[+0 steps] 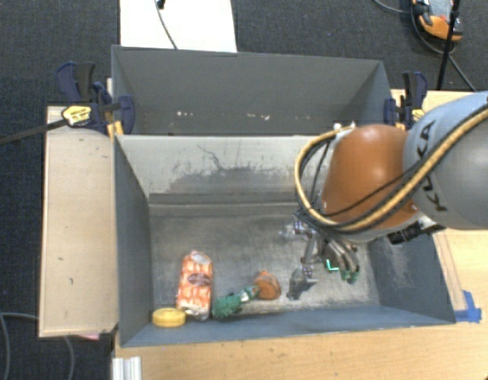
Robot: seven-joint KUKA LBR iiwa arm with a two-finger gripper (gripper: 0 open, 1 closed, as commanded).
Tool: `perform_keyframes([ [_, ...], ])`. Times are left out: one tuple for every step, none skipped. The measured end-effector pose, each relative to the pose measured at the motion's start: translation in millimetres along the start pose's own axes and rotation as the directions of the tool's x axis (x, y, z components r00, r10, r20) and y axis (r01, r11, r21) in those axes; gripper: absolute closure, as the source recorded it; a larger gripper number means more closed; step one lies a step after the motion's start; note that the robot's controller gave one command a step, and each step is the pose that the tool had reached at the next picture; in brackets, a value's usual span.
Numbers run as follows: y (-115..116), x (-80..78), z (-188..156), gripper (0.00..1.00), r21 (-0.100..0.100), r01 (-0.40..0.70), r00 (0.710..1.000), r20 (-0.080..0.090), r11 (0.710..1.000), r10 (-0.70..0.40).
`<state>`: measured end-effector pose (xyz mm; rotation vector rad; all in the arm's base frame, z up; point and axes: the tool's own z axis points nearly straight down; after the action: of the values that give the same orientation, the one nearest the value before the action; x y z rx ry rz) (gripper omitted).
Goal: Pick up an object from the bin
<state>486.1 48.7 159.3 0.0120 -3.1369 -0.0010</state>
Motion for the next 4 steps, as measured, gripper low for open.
perform_keyframes([
  [-0.2,-1.8,-3.0,0.00,0.000,-0.002,1.000,0.007,1.000,0.002],
  [10.2,-3.4,87.2,1.00,-0.001,0.002,1.000,0.010,1.000,-0.002],
  [10.2,-3.6,87.1,1.00,-0.001,0.001,1.000,0.010,1.000,-0.001],
  [-7.0,-21.6,-45.8,1.00,0.000,-0.009,1.000,0.007,1.000,0.009],
])
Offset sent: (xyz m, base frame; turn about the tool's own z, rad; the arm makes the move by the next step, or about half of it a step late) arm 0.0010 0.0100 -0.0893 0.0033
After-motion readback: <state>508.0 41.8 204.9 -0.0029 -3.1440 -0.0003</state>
